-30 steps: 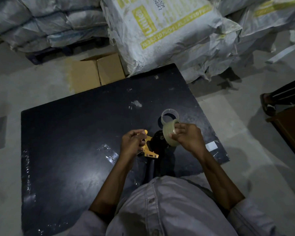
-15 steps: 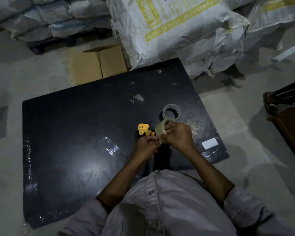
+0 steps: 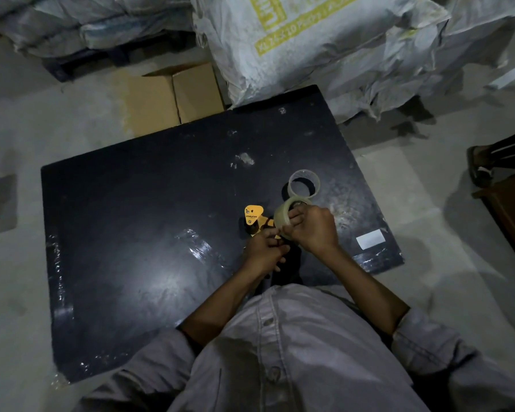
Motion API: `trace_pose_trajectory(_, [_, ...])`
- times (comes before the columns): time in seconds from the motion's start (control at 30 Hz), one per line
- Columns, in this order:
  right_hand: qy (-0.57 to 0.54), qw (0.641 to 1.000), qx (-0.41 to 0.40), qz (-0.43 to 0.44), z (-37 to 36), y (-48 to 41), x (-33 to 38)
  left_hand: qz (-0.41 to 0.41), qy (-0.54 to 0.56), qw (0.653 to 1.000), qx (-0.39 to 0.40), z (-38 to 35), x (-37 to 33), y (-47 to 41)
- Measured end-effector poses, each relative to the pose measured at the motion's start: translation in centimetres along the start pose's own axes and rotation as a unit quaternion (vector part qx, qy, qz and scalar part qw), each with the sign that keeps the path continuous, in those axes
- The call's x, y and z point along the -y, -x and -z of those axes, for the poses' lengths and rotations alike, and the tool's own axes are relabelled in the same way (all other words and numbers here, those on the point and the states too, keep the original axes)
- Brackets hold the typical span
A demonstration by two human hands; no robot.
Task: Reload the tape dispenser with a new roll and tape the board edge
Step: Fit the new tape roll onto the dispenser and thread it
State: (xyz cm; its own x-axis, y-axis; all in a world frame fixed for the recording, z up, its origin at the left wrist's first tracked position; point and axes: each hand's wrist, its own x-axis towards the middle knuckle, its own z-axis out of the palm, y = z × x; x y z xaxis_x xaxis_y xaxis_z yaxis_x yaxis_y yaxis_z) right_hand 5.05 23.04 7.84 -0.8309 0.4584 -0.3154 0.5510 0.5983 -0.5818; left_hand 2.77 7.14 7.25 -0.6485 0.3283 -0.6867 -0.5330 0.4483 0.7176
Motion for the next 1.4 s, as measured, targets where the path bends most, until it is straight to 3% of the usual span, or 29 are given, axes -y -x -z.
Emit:
trace_pose_trajectory(0.07, [0.002, 1.000, -0.005, 0.015, 0.4, 0.2, 0.2, -0.011, -0.005, 1.000, 0.000, -0.1, 0.0, 0.2])
trace_pose_trajectory(0.17, [-0.022, 0.998, -0.019, 0.049, 1.8, 0.5, 0.5, -0.070, -0.051, 0.993, -0.084, 0.8, -0.7, 0.3])
trace_pose_trajectory(0.27, [-0.052, 0.997, -0.024, 0.054, 3.3, 0.6, 0.8, -0.178, -0.199, 0.950, -0.161, 2.4, -1.4, 0.1])
trace_pose_trajectory(0.43, [-0.088, 0.996, -0.007, 0.031, 5.2, 0.6, 1.7, -0.336, -0.337, 0.872, -0.115, 3.7, -3.1, -0.4])
trace_pose_trajectory(0.53, [-0.062, 0.995, 0.046, 0.070, 5.8, 1.0, 2.0, -0.379, -0.313, 0.869, -0.057, 3.9, -3.5, -1.2])
trace_pose_trajectory(0.7, [-0.166, 0.981, 0.084, 0.057, 6.1, 1.4, 1.3, -0.280, -0.173, 0.944, 0.011, 4.7, -4.6, -0.3])
trace_pose_trajectory(0.8, [-0.273, 0.954, 0.114, 0.057, 6.0, 1.3, 0.5, -0.208, -0.067, 0.975, 0.029, 5.0, -4.5, 0.3])
trace_pose_trajectory(0.9, [-0.337, 0.927, 0.155, 0.060, 6.6, 1.4, 0.3, -0.193, -0.025, 0.981, 0.010, 5.1, -4.3, 0.5])
trace_pose_trajectory(1.03, [-0.337, 0.921, 0.173, 0.086, 7.2, 1.5, -0.2, -0.179, 0.040, 0.983, 0.008, 5.1, -3.7, 0.4])
trace_pose_trajectory(1.17, [-0.357, 0.919, 0.150, 0.068, 6.5, 1.4, -0.3, -0.205, 0.037, 0.978, 0.011, 5.0, -2.7, 0.3])
trace_pose_trajectory(1.4, [-0.404, 0.905, 0.133, 0.015, 5.1, 0.8, -0.7, -0.181, 0.095, 0.978, -0.039, 4.0, -1.7, 0.5])
